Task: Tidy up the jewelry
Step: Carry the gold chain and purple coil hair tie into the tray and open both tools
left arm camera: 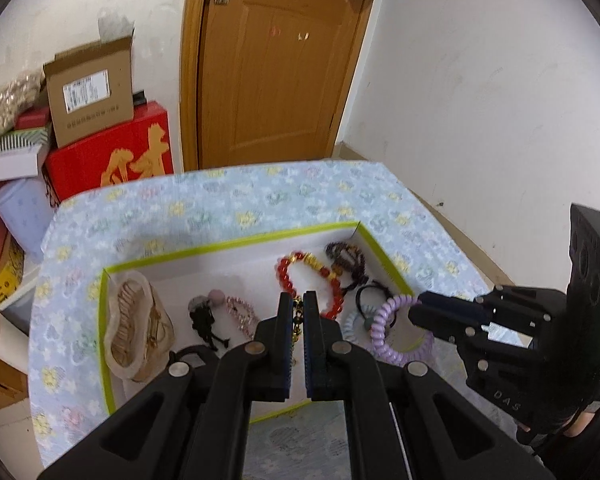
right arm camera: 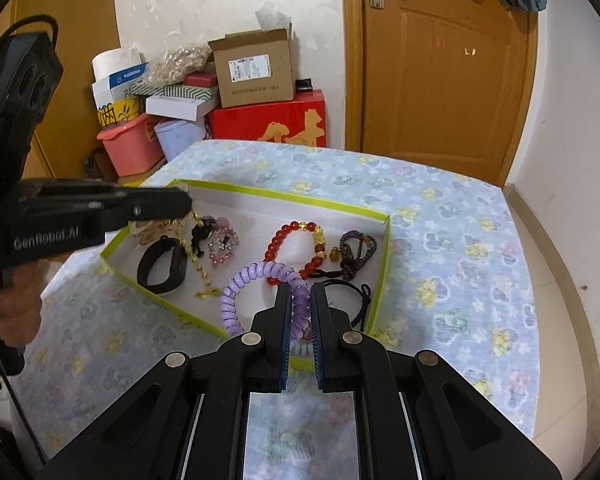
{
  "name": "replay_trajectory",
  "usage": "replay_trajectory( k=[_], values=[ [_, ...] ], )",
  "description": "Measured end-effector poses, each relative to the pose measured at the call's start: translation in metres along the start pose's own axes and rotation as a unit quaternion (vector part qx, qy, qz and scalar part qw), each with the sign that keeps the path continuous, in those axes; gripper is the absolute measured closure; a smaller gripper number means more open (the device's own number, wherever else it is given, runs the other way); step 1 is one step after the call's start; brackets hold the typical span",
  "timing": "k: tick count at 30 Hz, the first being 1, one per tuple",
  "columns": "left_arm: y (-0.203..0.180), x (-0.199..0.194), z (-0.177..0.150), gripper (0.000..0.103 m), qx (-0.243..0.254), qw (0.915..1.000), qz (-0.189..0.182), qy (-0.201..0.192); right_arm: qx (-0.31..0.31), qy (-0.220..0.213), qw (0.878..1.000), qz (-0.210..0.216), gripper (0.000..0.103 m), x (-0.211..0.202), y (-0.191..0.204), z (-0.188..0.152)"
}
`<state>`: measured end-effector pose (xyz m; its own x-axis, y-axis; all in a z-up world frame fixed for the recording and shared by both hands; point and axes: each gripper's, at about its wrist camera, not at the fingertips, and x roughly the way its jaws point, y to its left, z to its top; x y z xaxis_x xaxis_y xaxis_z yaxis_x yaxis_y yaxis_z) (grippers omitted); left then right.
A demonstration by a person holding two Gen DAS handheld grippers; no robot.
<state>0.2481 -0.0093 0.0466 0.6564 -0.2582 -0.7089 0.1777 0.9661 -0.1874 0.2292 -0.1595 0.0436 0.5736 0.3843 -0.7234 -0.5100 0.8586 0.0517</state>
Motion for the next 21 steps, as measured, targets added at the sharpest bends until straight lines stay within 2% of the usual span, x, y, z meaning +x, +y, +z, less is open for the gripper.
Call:
replay_trajectory(
  k=[8,21],
  values=[
    [0.015,0.024,-0.018,0.098,-0.016,0.9995,-0.008,0.027,-0.01,0.021,1.0,0.002,0.094,0.028,0.007,0.002],
    [0.027,0.046,-0.032,0.098,-0.029,0.9983,-0.015,0.049,-0.026,0.059,0.998,0.004,0.094,0.063,0.013,-0.002]
  ],
)
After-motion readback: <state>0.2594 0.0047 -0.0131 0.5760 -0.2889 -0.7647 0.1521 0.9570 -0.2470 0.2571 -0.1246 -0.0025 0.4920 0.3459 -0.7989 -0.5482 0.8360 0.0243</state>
